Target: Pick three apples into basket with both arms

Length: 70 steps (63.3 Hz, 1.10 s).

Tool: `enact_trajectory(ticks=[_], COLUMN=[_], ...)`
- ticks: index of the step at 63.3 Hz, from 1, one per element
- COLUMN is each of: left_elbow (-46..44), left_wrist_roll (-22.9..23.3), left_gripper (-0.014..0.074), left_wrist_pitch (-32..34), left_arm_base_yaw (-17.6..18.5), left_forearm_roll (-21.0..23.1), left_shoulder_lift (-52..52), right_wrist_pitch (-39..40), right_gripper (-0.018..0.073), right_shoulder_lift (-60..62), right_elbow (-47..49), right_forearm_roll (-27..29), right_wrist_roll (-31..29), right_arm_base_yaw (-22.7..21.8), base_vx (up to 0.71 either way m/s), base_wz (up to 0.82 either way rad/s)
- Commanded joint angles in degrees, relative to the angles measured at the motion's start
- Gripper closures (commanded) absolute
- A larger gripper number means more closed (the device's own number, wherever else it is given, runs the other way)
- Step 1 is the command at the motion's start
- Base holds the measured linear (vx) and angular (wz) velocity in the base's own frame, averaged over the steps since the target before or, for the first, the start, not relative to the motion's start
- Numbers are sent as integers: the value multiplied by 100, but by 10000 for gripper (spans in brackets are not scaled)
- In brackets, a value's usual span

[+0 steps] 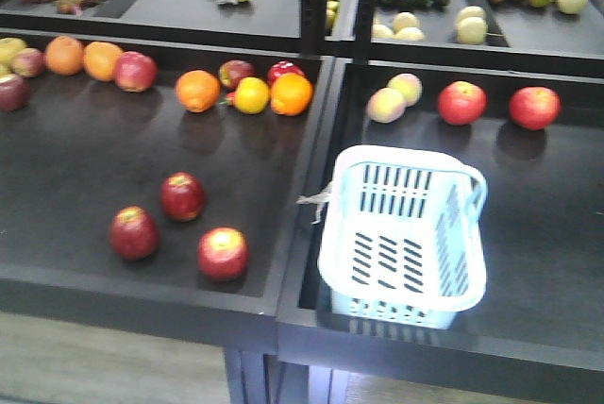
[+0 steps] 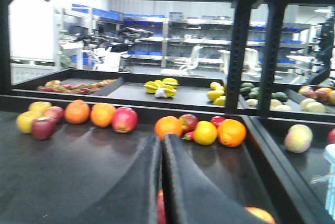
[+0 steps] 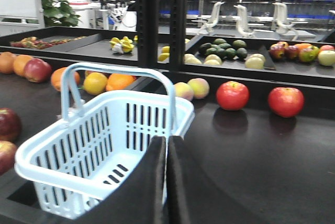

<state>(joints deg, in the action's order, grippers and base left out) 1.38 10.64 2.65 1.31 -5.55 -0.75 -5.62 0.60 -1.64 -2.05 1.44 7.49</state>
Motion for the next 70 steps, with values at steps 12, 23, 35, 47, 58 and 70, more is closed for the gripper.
enact_trajectory(ticks=[12,23,35,47,58,70], left_elbow=[132,132,132,132,132,132], left_wrist_roll=[53,53,53,53,53,53], left_gripper=[603,603,603,603,603,603], left_wrist_pitch=[395,395,395,395,395,395], left_arm_base_yaw=[-17,-17,-17,-17,-17,-17], left_forearm_roll=[60,60,60,60,60,60], left_shoulder_lift=[-83,-83,-83,-83,-83,-83], right_wrist_pitch=[442,442,442,442,442,442], right_gripper=[568,568,568,568,568,568], right_shoulder_lift=[62,62,62,62,62,62], right_elbow=[-77,-77,-77,-77,-77,-77], right_forearm_roll=[-45,-45,-45,-45,-45,-45], right_wrist_roll=[-46,-46,-46,-46,-46,-46], right_arm_base_yaw=[-8,-8,-8,-8,-8,-8], base_vx=[7,6,5,4,4,5], base_wz=[-26,-24,-18,-11,-8,-8])
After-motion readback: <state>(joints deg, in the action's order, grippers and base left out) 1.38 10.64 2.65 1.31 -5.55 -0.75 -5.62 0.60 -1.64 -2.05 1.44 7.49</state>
